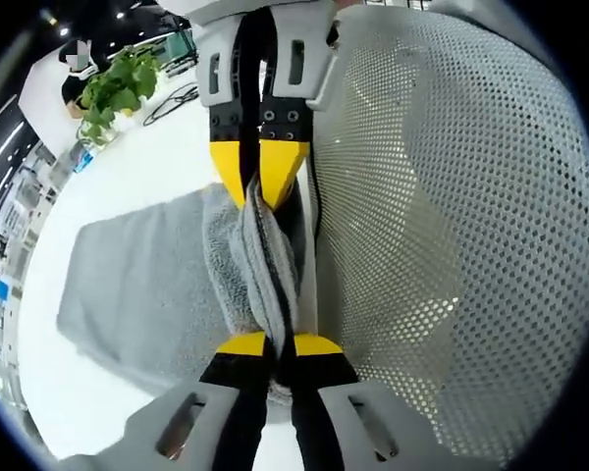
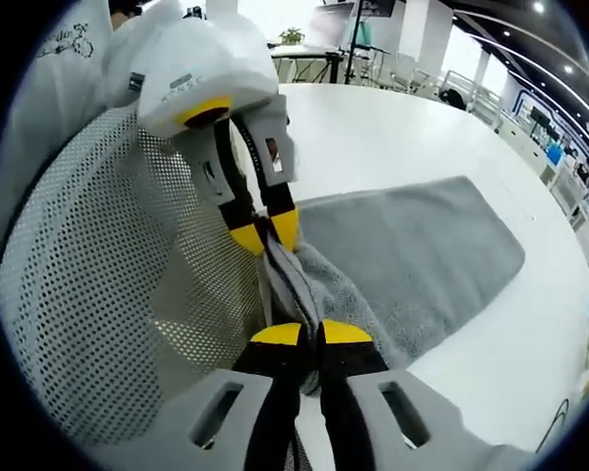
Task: Fold the towel on the table until its edges align and the towel forms a compact rectangular stack.
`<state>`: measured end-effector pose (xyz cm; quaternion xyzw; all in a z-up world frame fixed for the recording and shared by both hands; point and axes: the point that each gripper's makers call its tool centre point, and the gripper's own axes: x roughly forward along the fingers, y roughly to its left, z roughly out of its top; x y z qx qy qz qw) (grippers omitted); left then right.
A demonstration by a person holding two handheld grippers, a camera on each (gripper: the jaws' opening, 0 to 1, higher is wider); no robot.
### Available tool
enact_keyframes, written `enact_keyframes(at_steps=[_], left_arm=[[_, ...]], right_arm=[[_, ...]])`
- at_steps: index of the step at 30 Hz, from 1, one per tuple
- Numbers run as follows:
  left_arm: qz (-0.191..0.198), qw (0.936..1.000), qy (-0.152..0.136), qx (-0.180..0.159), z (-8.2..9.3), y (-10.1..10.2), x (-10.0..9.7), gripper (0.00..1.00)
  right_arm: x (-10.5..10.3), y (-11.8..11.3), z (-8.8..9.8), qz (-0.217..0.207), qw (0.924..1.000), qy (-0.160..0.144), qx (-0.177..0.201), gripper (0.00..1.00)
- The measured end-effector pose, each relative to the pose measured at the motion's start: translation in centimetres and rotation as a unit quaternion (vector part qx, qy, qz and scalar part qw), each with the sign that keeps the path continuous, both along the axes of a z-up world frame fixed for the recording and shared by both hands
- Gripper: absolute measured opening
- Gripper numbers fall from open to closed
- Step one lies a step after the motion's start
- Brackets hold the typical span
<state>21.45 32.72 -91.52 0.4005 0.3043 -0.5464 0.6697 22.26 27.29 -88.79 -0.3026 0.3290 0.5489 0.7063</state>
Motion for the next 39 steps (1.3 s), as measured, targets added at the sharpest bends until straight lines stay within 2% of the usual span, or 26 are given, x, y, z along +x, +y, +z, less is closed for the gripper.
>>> enact_keyframes(at_steps=[8,11,18,28,39], left_arm=[[0.01,0.9999,0.007,-0.011,1.0,0.1,-0.1,0.05],[0.027,0.9991,0.016,-0.028,1.8,0.1,-0.1,0.05],[0.048,0.997,0.013,-0.06,4.1,0.1,1.0,0.05],[0.067,0.9937,0.011,-0.088,6.4,-0.5,2.3,0.05],[0.082,0.9915,0.007,-0.102,7.3,-0.7,2.9,0.05]], right_arm=[[-0.3,-0.3,0.1,0.008,1.0,-0.006,-0.001,0.03],[-0.2,-0.4,0.3,0.0,1.0,-0.005,0.001,0.04],[-0.1,-0.6,0.5,0.002,1.0,-0.009,0.003,0.05],[-0.4,-0.3,0.1,0.021,0.9989,-0.039,-0.018,0.17],[-0.3,0.7,-0.5,-0.008,0.9987,-0.046,-0.019,0.26]])
